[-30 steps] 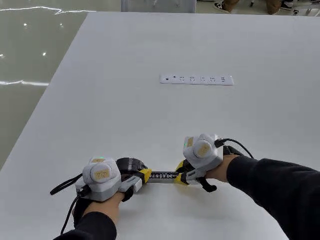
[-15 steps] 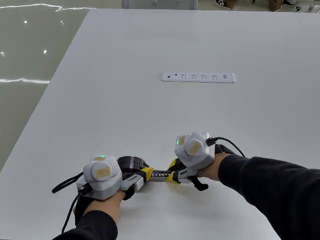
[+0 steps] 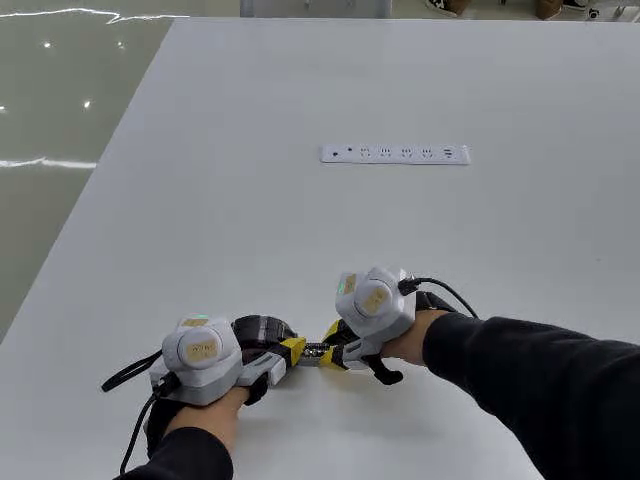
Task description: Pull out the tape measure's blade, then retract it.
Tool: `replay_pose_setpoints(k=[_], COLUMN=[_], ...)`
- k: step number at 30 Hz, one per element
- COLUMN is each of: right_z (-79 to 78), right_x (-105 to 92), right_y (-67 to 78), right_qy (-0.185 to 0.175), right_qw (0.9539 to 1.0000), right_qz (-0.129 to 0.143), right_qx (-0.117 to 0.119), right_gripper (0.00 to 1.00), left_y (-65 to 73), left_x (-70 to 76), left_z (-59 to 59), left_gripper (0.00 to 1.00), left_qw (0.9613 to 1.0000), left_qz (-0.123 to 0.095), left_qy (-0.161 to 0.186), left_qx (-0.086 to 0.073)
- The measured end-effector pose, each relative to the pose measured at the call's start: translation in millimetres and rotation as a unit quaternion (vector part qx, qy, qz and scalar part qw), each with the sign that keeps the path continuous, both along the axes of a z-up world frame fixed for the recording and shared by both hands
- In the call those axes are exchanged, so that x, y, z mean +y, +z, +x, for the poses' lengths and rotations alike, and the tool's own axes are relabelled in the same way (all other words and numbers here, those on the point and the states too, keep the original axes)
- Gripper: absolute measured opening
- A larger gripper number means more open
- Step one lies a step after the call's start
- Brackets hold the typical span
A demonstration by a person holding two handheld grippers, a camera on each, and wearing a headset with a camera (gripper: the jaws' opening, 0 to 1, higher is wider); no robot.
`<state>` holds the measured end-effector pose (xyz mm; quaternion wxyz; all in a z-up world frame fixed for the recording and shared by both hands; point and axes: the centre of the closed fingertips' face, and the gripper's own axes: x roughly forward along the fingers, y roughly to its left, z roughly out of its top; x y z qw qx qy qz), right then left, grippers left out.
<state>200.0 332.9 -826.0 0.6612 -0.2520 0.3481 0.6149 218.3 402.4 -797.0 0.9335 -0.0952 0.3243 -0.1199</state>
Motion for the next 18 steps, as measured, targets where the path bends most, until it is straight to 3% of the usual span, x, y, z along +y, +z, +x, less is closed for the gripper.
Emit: replay_pose_setpoints(k=[12,18], right_z=[-1.6,-0.7], right_x=[13.7,18.6], right_y=[0.0,-0.4], right_qy=[0.012,0.01], right_qw=[0.9999,0.9999], right_qz=[0.002,0.003], right_qx=[-0.011,-0.004], right_gripper=[0.11,0.11], left_y=[-0.2,-0.3], left_x=[-0.1,-0.2], left_z=[-0.2,0.0], left_gripper=[0.6,0.6], left_qw=[1.0,1.0], left_qz=[-0.001,-0.002], left_qy=[-0.005,-0.004], left_qx=[0.0,0.0])
